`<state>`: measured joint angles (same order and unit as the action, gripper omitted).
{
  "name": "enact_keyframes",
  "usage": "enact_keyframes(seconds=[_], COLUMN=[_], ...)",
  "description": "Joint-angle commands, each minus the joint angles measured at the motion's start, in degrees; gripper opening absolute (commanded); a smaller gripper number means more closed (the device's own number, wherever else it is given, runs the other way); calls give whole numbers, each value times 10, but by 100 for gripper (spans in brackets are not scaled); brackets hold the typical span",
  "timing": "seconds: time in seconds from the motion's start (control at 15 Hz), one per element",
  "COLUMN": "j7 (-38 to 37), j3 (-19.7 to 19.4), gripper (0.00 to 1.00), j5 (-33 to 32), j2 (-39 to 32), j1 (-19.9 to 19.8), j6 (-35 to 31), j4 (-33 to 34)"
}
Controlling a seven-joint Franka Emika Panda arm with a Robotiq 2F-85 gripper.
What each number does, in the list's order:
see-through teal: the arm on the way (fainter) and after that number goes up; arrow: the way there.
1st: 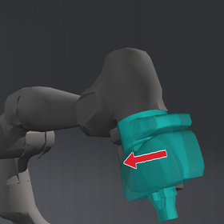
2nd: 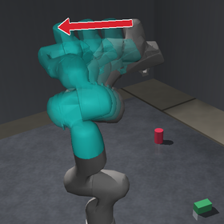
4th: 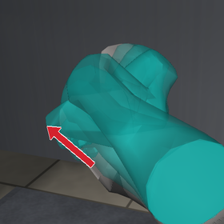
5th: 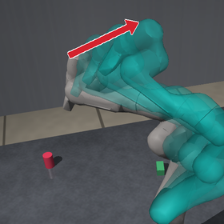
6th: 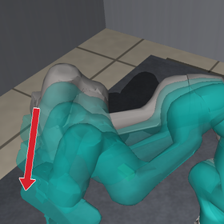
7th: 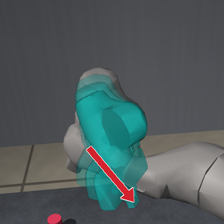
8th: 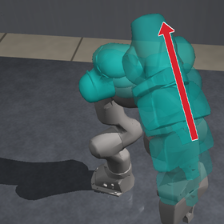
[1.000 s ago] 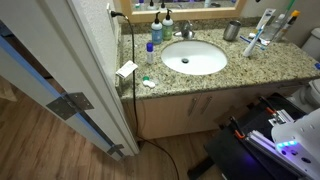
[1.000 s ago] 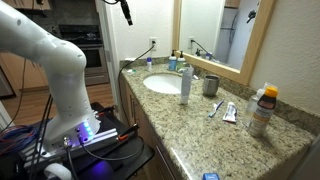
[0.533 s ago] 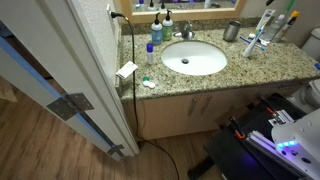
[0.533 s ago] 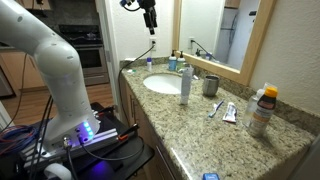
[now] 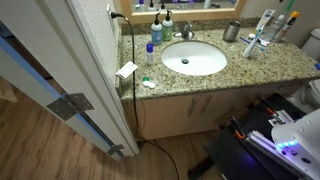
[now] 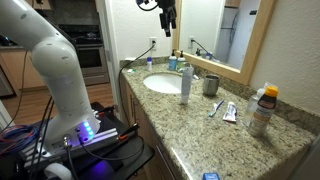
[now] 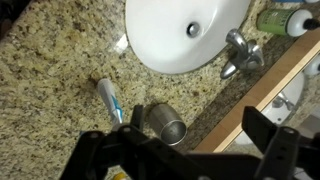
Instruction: Place the cup in the sink then open the tap
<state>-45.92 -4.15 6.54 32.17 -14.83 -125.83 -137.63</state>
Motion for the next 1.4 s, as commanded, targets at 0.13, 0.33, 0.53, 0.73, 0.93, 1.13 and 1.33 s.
enact_keyframes(seconds=[0.13, 0.33, 0.53, 0.73, 0.93, 1.13, 1.33], j7=[-93, -93, -98, -91, 29, 104, 96], j3=[-21, -67, -86, -86, -90, -91, -101], gripper=[100, 100, 100, 100, 100, 100, 100], j5=[-71, -49, -55, -77, -20, 25, 19], j2=[-169, -272, -259, -314, -383, -445, -446], j1=[-66, -63, -51, -42, -30, -30, -19], j6=[-19, -4, -14, -11, -44, -71, -66], j4=[105, 197, 181, 210, 233, 276, 269])
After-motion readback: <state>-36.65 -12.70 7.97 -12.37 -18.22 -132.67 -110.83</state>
